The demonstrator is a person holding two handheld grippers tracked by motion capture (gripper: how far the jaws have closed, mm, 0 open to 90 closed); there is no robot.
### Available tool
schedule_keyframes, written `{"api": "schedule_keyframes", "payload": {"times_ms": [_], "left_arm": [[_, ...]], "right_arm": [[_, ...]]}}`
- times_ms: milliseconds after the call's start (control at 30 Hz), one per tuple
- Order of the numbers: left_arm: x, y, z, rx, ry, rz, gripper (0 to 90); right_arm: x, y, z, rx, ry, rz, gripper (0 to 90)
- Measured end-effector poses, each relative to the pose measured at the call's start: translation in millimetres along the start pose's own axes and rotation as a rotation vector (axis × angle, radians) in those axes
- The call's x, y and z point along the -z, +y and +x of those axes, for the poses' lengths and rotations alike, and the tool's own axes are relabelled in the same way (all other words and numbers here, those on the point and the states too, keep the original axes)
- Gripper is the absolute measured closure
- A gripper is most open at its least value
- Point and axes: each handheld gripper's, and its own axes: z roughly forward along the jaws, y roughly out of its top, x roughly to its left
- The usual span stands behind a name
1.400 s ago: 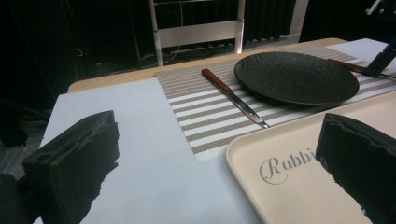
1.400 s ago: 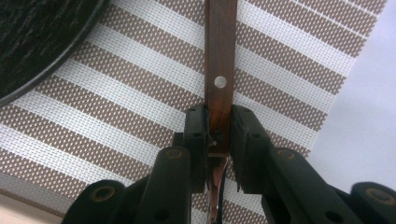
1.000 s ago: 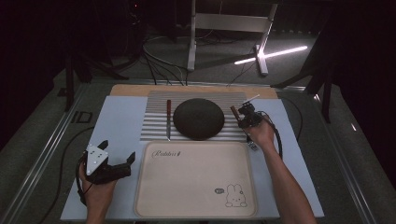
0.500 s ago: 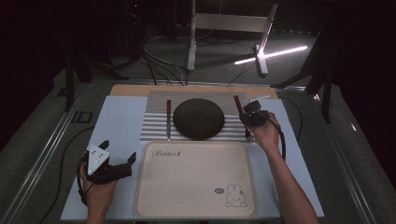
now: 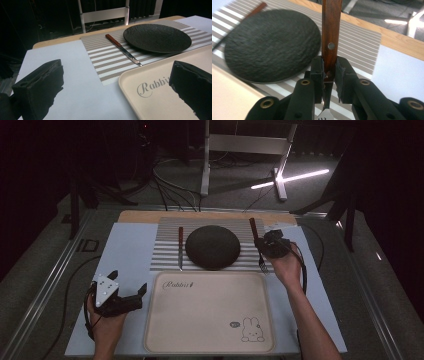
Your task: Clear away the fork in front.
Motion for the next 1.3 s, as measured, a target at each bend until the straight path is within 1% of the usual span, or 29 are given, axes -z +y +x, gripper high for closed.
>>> {"api": "schedule_keyframes", "payload": {"times_ms": [100, 233, 267, 300, 433, 533, 567, 600, 667, 733, 900, 933, 967, 1000, 1067, 1100, 1300], "left_arm": [[-0.8, 1.0, -1.9, 0.002, -0.004, 0.001, 0.1], [-1.7, 2.9, -4.8, 0.004, -0.012, -0.003, 0.1], [-2.3, 3.8, -6.1, 0.005, -0.016, -0.002, 0.0], [-2.3, 3.8, -6.1, 0.005, -0.016, -0.002, 0.1], [-3.2, 6.8, -9.4, 0.019, -0.024, -0.004, 0.1], [-3.6, 8.7, -10.7, 0.029, -0.032, -0.004, 0.1], [-4.6, 11.4, -12.5, 0.039, -0.039, 0.011, 0.1], [-4.6, 11.4, -12.5, 0.039, -0.039, 0.011, 0.1], [-5.8, 14.2, -14.5, 0.049, -0.056, 0.019, 0.1], [-7.9, 19.1, -18.4, 0.036, -0.07, 0.034, 0.0], [-10.0, 24.6, -22.6, 0.03, -0.08, 0.039, 0.0], [-11.0, 28.6, -25.1, 0.028, -0.089, 0.04, 0.0], [-12.5, 32.7, -27.5, 0.031, -0.092, 0.043, 0.1], [-12.5, 32.7, -27.5, 0.031, -0.092, 0.043, 0.1], [-14.9, 37.6, -30.2, 0.035, -0.103, 0.041, 0.1], [-16.0, 39.6, -31.3, 0.031, -0.101, 0.046, 0.1], [-22.8, 50.8, -36.8, 0.03, -0.115, 0.051, 0.1]], "right_arm": [[3.0, -0.2, 4.2, 0.004, 0.011, -0.009, 78.2], [8.5, -1.1, 12.2, 0.0, 0.037, -0.037, 78.2], [11.0, -1.9, 16.0, -0.003, 0.051, -0.051, 78.2], [11.0, -1.9, 16.0, -0.003, 0.051, -0.051, 78.2], [16.1, -4.5, 24.8, -0.016, 0.077, -0.081, 78.2], [17.5, -5.9, 27.7, -0.017, 0.083, -0.086, 78.2], [18.6, -7.5, 30.5, -0.012, 0.085, -0.087, 78.2], [18.6, -7.5, 30.5, -0.012, 0.085, -0.087, 78.2], [20.7, -10.3, 33.6, -0.015, 0.095, -0.09, 78.2], [22.8, -12.1, 35.6, -0.018, 0.101, -0.096, 78.2], [26.0, -14.7, 38.1, -0.023, 0.109, -0.105, 78.2], [26.9, -15.6, 38.7, -0.024, 0.112, -0.109, 78.2], [30.2, -17.8, 41.0, -0.026, 0.123, -0.119, 78.2], [30.2, -17.8, 41.0, -0.026, 0.123, -0.119, 78.2], [32.3, -19.4, 43.1, -0.027, 0.131, -0.126, 78.2], [33.3, -20.5, 44.9, -0.023, 0.134, -0.13, 78.2], [34.5, -24.7, 53.0, -0.016, 0.149, -0.137, 78.2]]}}
